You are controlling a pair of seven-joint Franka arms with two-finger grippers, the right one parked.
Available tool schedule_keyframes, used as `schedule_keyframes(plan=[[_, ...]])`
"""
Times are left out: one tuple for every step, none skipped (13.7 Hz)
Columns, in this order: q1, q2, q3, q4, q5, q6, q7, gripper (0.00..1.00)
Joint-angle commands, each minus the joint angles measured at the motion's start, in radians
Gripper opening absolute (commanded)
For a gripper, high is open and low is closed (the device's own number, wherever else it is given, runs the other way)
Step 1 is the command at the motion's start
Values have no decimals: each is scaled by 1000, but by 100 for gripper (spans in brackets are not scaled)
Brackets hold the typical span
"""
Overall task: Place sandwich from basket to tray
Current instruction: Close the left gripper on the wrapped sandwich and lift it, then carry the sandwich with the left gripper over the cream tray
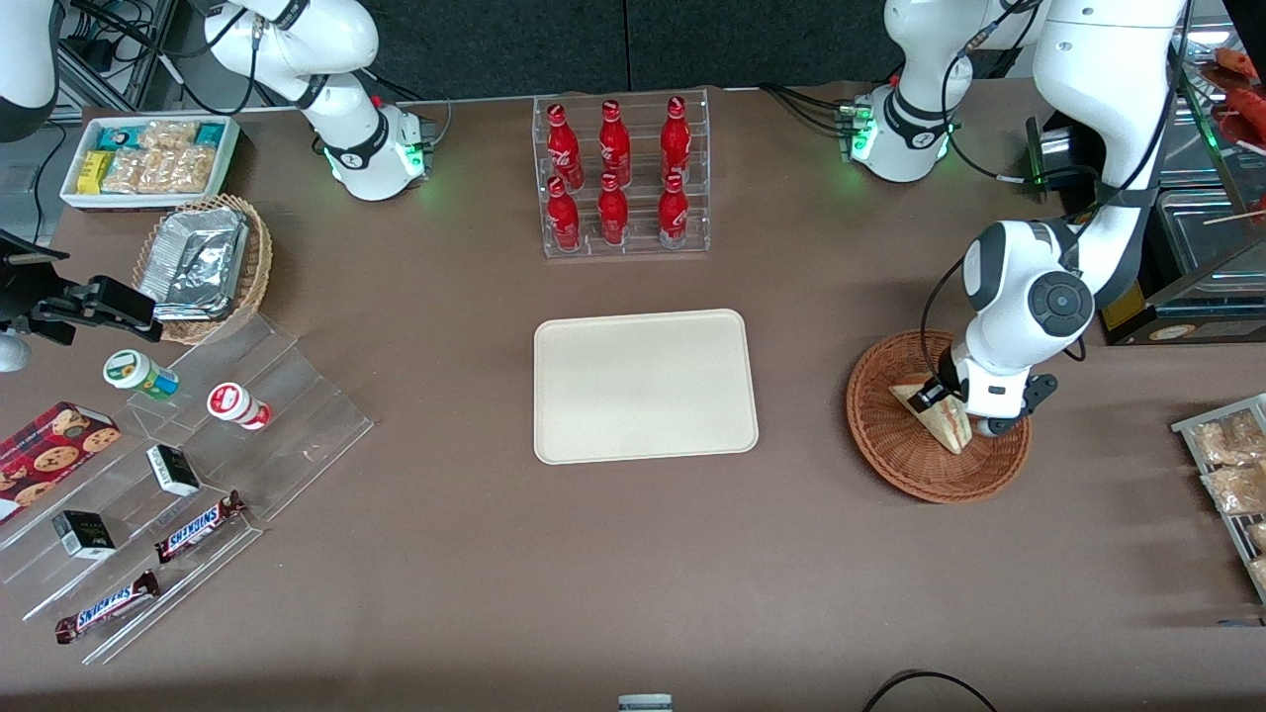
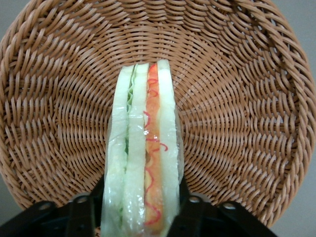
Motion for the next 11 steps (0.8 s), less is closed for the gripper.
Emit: schedule_keyframes(plan=[[-7,-3,6,-13,17,18,-26,3],[-5,-6,6,-12,17,15,-25,0],[-7,-11,6,-9,17,7,-23,0],[-10,-13,6,-1,17,-2,-26,0],[-8,-31,6,3,17,-8,-28,0],[-7,-52,6,9,17,-43,-25,0],[-10,-65,4,44,17,-101,-23,0],[-14,-68,1,93,17,-178,-22,0],[-22,-66,-5,150,17,-248,-20,0],[-51,-66,-8,208,17,-328,-17,0],[-75,-63,-10,262,15,-391,-14,0]])
